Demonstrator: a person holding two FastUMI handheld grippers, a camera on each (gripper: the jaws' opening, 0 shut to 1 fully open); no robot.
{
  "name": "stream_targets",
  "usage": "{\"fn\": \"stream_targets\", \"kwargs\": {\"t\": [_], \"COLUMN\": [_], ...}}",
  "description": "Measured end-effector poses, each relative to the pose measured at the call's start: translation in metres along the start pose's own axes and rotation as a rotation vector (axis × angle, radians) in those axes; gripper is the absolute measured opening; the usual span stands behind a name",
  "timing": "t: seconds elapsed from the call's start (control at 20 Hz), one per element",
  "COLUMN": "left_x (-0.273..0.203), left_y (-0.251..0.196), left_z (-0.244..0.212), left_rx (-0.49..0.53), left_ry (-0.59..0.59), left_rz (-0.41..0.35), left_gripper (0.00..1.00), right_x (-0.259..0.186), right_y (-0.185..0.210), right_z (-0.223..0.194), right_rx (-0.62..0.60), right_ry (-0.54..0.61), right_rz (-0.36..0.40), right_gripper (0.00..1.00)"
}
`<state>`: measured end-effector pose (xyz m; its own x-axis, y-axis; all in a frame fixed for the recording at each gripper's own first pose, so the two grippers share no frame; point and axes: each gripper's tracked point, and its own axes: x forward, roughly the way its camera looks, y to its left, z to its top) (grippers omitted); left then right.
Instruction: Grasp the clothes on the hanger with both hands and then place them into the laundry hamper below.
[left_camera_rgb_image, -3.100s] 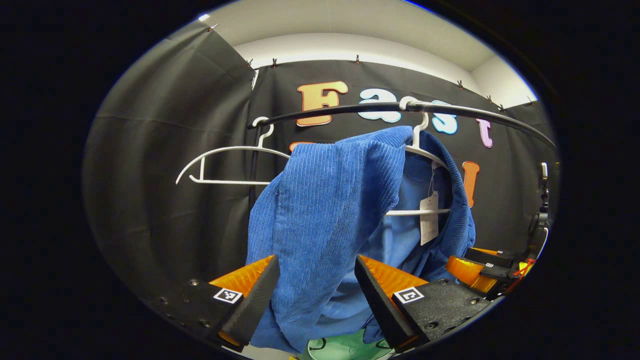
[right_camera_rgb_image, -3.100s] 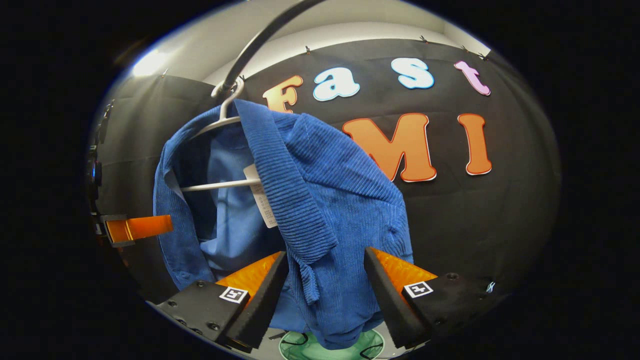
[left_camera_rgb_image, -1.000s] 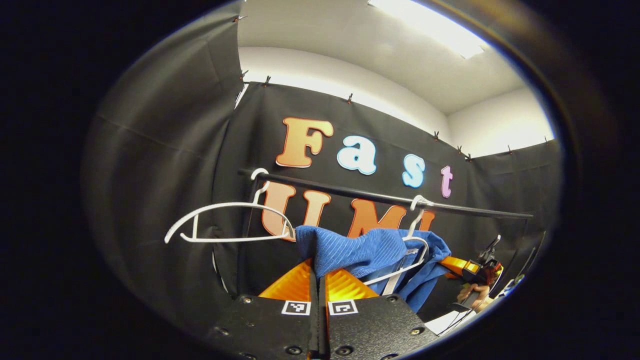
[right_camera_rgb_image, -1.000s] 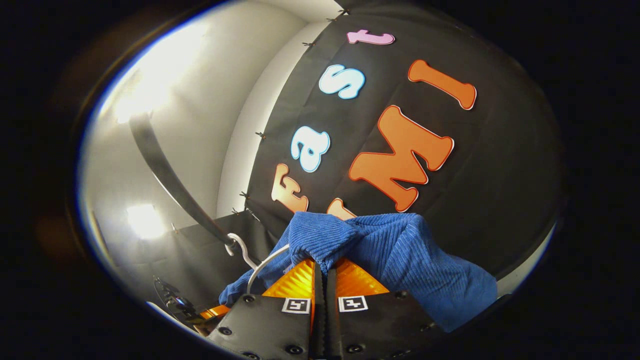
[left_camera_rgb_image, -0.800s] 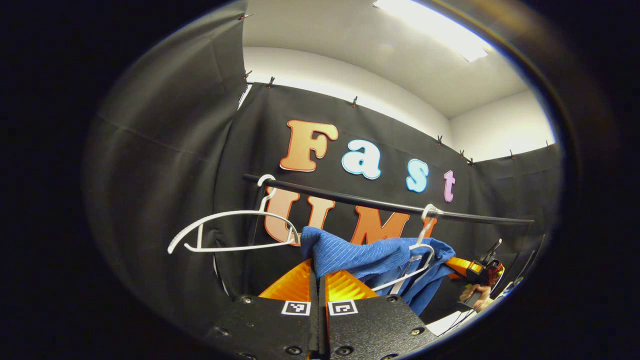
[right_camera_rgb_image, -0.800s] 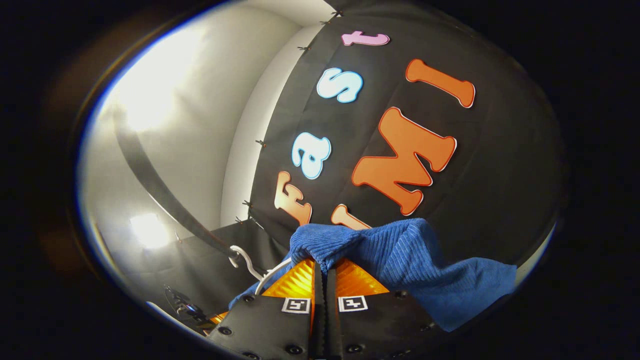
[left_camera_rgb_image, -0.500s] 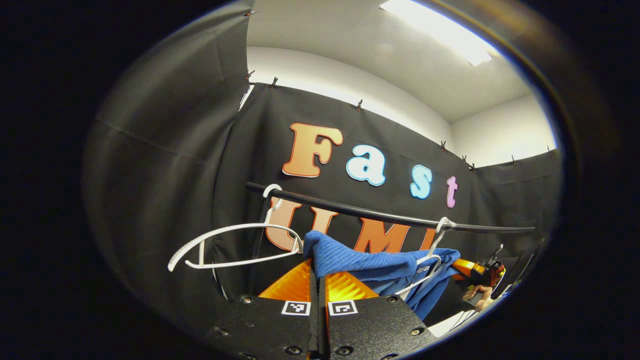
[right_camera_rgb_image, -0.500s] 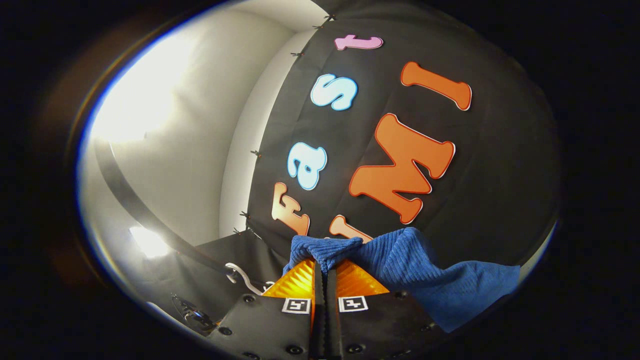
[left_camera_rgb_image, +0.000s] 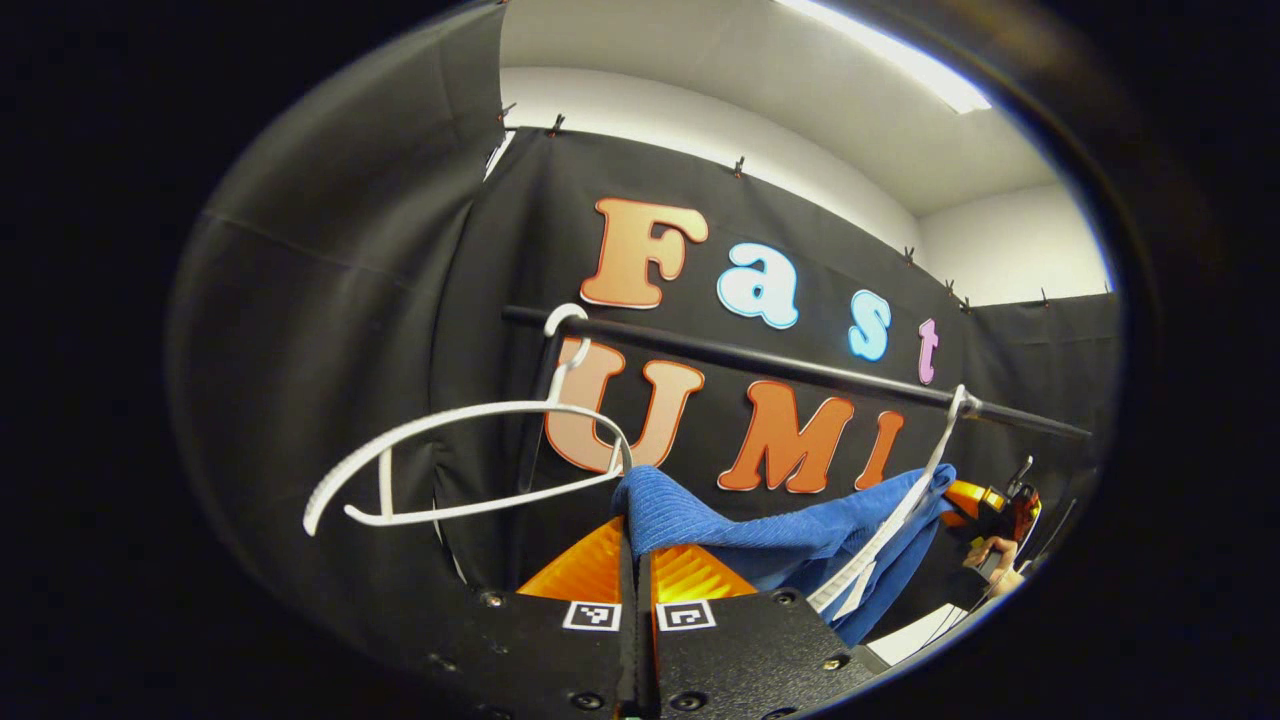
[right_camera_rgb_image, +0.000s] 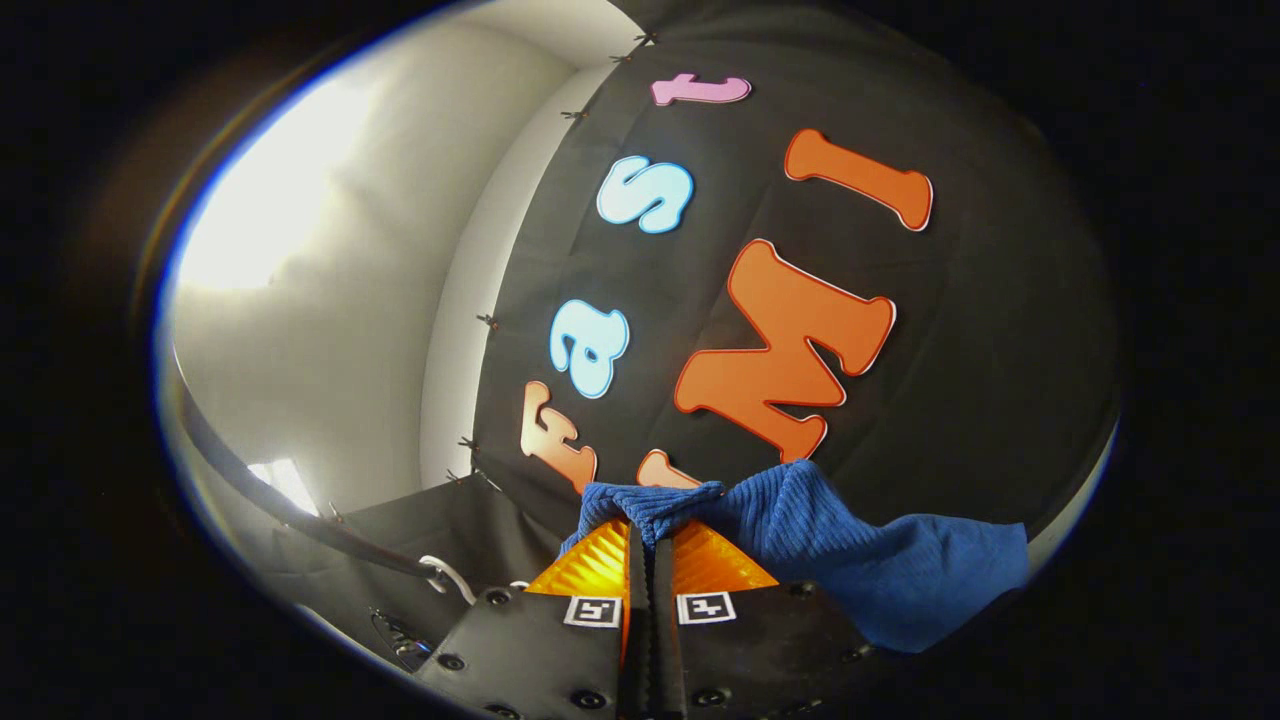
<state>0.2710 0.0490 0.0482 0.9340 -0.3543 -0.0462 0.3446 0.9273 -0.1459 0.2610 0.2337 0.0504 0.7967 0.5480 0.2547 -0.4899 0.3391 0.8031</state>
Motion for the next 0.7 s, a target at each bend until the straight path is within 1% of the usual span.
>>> {"fn": "stream_targets", "kwargs": {"t": [0.15,0.3,0.6,0.7], "left_x": [0.008,0.011,0.002,-0.006], "left_y": [-0.005,-0.014,-0.015,-0.014], "left_z": [-0.023,-0.043,-0.074,-0.081], "left_rx": [0.014,-0.025,-0.042,-0.043], "left_ry": [0.037,0.074,0.125,0.143], "left_rz": [-0.011,-0.035,-0.029,-0.022], "left_gripper": [0.0,0.0,0.0,0.0], "right_x": [0.001,-0.001,-0.02,-0.021], "right_y": [-0.016,-0.04,-0.074,-0.082], "right_z": [0.01,0.014,-0.002,-0.002], "right_rx": [0.007,0.045,0.035,0.019], "right_ry": [-0.017,-0.028,-0.016,-0.039], "right_rz": [-0.036,-0.094,-0.181,-0.205], "right_gripper": [0.07,0.07,0.07,0.07]}}
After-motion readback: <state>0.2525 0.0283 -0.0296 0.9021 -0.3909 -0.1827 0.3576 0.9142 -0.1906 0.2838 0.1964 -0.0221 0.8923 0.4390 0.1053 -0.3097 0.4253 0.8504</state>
